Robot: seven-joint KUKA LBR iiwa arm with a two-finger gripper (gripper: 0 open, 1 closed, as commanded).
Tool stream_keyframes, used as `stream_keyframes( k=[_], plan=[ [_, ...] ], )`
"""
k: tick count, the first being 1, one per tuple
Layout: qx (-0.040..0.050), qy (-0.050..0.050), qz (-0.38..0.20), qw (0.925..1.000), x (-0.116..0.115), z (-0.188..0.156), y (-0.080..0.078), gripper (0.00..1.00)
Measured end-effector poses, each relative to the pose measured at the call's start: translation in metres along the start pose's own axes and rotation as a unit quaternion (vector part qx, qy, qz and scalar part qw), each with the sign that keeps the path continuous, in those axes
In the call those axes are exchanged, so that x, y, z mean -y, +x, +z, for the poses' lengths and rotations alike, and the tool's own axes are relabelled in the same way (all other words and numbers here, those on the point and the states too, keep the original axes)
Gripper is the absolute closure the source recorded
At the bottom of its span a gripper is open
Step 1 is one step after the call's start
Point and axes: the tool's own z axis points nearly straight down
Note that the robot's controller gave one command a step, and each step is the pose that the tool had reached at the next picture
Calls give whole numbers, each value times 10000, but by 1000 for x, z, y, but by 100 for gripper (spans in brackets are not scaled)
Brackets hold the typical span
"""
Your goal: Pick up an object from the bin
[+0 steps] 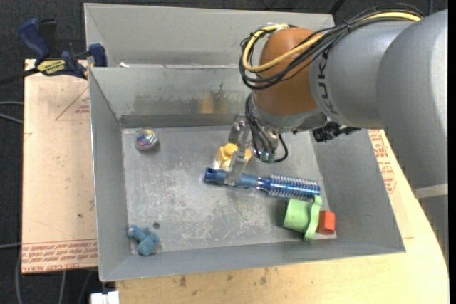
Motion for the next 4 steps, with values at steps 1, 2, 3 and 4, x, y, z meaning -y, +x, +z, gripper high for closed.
stream_keyframes(
  k=[1,2,3,4],
  plan=[
    [-16,5,403,9992,-1,35,8,0],
    [-10,-2,405,9992,-1,35,7,0],
    [5,-9,406,9992,-2,33,6,100],
    [18,-8,402,9992,-2,-18,5,100]
  ],
)
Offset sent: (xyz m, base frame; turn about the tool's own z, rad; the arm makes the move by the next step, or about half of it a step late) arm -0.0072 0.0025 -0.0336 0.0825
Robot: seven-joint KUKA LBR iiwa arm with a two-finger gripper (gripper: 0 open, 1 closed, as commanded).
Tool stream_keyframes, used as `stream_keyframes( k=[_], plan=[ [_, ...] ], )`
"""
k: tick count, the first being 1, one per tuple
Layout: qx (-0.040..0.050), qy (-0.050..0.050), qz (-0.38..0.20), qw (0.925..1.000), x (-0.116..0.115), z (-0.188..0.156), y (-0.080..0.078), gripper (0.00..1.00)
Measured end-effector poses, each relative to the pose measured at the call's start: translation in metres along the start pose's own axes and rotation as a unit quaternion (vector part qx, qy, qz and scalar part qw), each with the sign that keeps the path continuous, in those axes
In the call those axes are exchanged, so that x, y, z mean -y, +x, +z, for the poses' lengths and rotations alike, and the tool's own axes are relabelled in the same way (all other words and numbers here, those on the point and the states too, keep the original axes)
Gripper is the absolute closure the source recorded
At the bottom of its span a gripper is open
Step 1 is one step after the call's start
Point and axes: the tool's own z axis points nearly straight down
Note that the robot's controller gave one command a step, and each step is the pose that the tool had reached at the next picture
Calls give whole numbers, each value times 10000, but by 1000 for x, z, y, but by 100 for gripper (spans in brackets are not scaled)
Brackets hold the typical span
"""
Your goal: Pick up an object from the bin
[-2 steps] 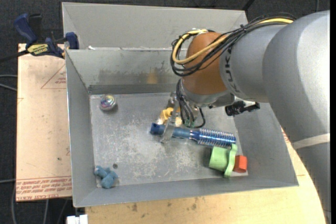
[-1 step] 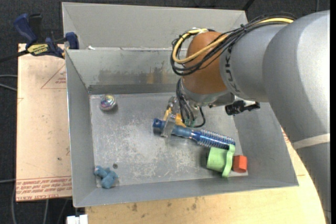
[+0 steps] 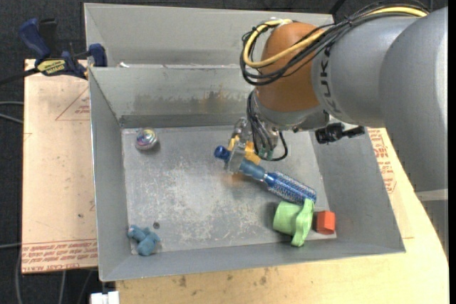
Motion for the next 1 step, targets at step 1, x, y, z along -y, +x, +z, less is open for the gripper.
stream_keyframes(
  k=[1],
  plan=[
    [15,-5,-10,10000,-1,-82,-2,100]
  ],
)
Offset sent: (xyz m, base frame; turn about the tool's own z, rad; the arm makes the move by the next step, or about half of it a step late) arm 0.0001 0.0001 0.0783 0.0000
